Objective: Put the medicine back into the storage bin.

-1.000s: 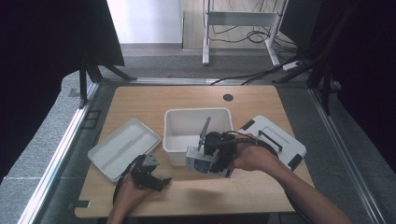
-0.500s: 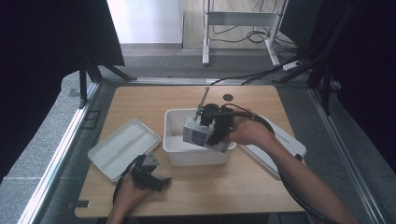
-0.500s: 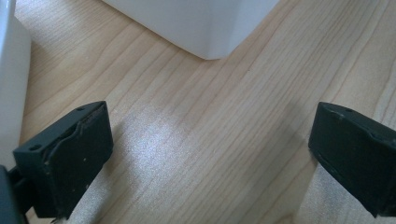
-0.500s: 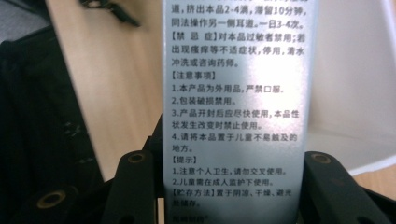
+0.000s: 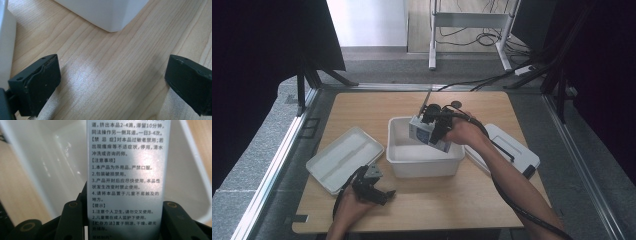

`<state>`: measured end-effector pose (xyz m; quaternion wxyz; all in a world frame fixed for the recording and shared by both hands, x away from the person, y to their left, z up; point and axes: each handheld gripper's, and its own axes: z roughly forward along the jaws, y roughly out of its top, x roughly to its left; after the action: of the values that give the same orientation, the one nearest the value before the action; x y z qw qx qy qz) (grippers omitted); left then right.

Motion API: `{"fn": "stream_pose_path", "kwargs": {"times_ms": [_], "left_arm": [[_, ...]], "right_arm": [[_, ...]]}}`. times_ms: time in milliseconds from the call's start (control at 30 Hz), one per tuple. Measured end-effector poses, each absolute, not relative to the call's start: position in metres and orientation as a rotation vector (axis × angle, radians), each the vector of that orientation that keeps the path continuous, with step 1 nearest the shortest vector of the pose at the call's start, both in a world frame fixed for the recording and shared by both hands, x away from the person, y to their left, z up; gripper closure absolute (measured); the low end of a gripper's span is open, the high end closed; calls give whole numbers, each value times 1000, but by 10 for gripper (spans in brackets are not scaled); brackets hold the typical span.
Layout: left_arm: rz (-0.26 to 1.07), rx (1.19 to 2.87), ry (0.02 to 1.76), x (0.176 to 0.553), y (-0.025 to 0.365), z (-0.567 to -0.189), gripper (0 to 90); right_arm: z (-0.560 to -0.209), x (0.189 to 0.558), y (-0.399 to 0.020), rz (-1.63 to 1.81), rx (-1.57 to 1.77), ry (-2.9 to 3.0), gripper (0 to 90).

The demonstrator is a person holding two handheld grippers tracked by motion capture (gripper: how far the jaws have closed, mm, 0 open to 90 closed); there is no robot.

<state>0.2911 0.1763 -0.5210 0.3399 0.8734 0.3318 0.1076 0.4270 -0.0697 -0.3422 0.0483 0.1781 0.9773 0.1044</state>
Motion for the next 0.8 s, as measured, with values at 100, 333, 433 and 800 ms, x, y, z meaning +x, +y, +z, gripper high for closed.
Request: {"fn": "stream_pose_path", "kwargs": {"times_ms": [100,333,433,800], "left_arm": [[279,2273,864,291,176,-521,3],[280,2272,866,291,176,-521,4],[282,2273,866,291,176,-521,4],[282,2273,867,291,176,-521,4]], "right_arm": [[-360,434,-69,311,564,2984,559],[-395,441,-67,277,592,2995,559],[-408,443,-66,255,600,3005,558],[-428,444,-61,178,597,3016,505]]}}
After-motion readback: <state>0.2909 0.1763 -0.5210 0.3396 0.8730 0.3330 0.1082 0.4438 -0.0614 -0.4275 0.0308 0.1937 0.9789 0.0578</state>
